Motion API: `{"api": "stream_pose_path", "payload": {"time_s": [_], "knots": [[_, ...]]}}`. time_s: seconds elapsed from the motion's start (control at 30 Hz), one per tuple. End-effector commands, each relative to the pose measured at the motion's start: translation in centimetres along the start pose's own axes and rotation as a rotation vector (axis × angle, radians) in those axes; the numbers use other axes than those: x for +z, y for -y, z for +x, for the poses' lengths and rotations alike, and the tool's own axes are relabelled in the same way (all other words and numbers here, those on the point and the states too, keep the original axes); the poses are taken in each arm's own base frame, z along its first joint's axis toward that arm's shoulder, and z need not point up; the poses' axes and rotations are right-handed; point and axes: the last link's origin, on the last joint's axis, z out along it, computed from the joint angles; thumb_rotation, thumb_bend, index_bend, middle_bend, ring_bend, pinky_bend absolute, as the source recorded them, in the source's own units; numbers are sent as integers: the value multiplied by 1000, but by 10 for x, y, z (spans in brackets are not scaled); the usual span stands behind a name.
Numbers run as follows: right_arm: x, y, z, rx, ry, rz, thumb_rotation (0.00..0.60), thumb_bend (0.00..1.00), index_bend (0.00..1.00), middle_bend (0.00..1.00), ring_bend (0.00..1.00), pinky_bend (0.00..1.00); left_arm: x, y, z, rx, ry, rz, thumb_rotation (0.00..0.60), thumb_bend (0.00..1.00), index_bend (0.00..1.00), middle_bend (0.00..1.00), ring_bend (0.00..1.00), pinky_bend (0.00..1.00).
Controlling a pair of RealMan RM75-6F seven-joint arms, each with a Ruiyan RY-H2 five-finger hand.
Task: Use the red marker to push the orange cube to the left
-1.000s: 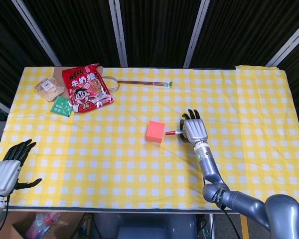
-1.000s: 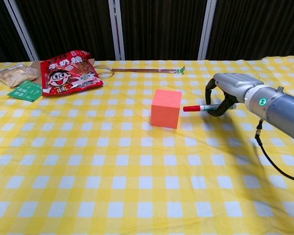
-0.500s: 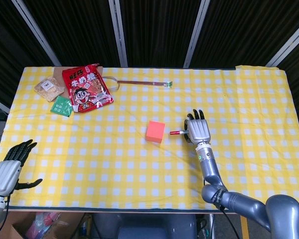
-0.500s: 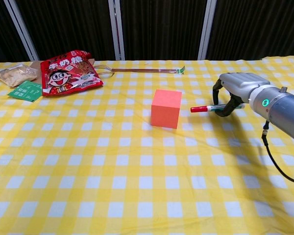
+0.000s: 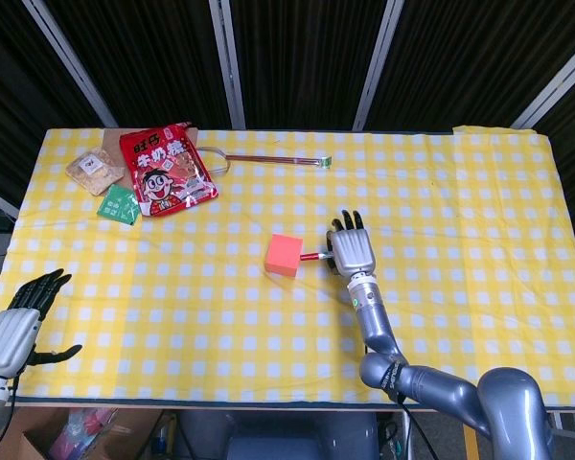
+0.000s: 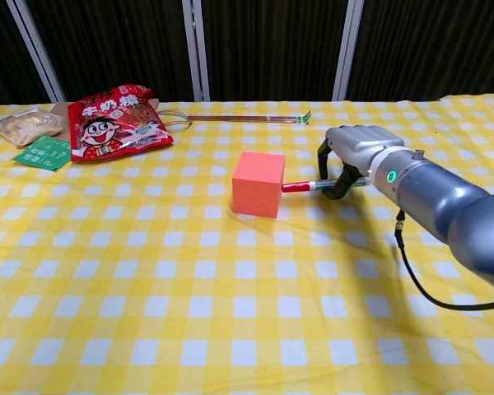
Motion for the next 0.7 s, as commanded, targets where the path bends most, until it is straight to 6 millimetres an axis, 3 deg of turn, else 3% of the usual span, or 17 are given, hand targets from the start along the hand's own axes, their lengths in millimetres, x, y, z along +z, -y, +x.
{"api": "stream_pose_path", "payload": {"time_s": [0.03, 0.33, 0.7], "knots": [[1, 12, -1, 5, 0, 19, 600, 481, 656, 236, 29, 0, -1, 0, 0, -1, 1, -3, 600, 0, 0, 0, 0, 0], [-3, 42, 0, 9, -12, 77, 600, 482, 656, 236, 29, 0, -2, 1, 1, -1, -2, -3, 600, 0, 0, 0, 0, 0], [-9, 24, -7, -10, 5, 4, 600, 482, 656, 236, 29, 0, -3, 1, 2, 2, -7, 0, 600, 0, 0, 0, 0, 0]]}}
